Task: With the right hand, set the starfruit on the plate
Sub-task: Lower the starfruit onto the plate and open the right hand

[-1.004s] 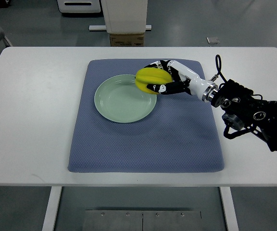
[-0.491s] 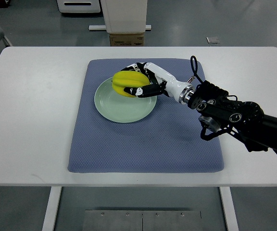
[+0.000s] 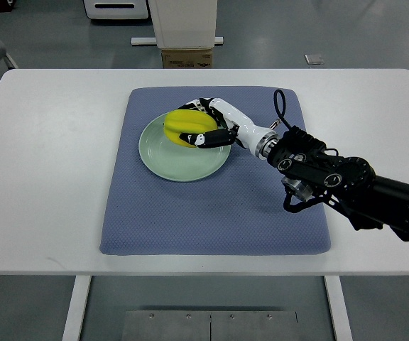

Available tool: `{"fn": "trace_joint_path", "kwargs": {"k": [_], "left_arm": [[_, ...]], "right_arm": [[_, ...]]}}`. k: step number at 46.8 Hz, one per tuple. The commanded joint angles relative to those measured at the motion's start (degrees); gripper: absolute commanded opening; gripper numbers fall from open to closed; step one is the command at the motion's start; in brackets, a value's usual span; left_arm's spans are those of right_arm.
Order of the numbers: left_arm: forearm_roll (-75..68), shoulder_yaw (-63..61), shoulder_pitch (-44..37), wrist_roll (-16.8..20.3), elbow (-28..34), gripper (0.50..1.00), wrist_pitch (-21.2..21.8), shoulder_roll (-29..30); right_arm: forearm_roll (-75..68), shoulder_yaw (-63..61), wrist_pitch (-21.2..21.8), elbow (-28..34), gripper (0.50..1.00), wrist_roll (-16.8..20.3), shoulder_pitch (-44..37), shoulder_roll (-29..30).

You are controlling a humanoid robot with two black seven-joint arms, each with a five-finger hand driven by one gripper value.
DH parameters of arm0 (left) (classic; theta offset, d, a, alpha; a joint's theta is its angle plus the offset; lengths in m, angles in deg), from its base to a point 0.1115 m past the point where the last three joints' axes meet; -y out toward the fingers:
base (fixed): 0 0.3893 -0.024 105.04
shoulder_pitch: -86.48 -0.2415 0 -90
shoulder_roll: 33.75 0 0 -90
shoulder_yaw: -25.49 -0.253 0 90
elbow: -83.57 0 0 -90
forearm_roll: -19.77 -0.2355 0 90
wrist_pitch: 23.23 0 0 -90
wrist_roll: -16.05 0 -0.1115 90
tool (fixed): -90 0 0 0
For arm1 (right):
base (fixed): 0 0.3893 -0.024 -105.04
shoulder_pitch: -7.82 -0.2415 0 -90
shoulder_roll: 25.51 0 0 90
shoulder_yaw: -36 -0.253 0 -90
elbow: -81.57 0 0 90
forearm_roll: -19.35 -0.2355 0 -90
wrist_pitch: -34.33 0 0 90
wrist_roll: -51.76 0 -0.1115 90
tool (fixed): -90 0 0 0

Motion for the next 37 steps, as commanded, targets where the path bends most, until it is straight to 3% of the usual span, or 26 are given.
{"fn": "trace_joint_path", "kwargs": {"k": [1, 14, 21, 26, 29, 37], "left_arm": [[0.0, 0.0, 0.0, 0.0, 0.0, 1.0, 0.0, 0.0], [0.0, 0.0, 0.0, 0.0, 0.0, 1.0, 0.0, 0.0], [0.0, 0.0, 0.0, 0.0, 0.0, 1.0, 0.0, 0.0], [0.0, 0.0, 0.0, 0.0, 0.0, 1.0, 0.0, 0.0], [0.0, 0.0, 0.0, 0.0, 0.0, 1.0, 0.0, 0.0], [0.0, 0.0, 0.0, 0.0, 0.0, 1.0, 0.0, 0.0]], "right_arm": [[0.0, 0.0, -0.2, 0.0, 0.5, 0.0, 0.0, 0.0], [0.0, 0.0, -0.3, 0.0, 0.5, 0.0, 0.5, 0.0], [0.0, 0.0, -0.6, 0.0, 0.589, 0.1, 0.4, 0.0], [0.0, 0.0, -1.7, 0.0, 0.694, 0.1, 0.4, 0.0], [0.0, 0.0, -2.3, 0.0, 0.792, 0.0, 0.5, 0.0], [-0.1, -0.3, -3.7, 0.0, 0.987, 0.0, 1.1, 0.0]]}}
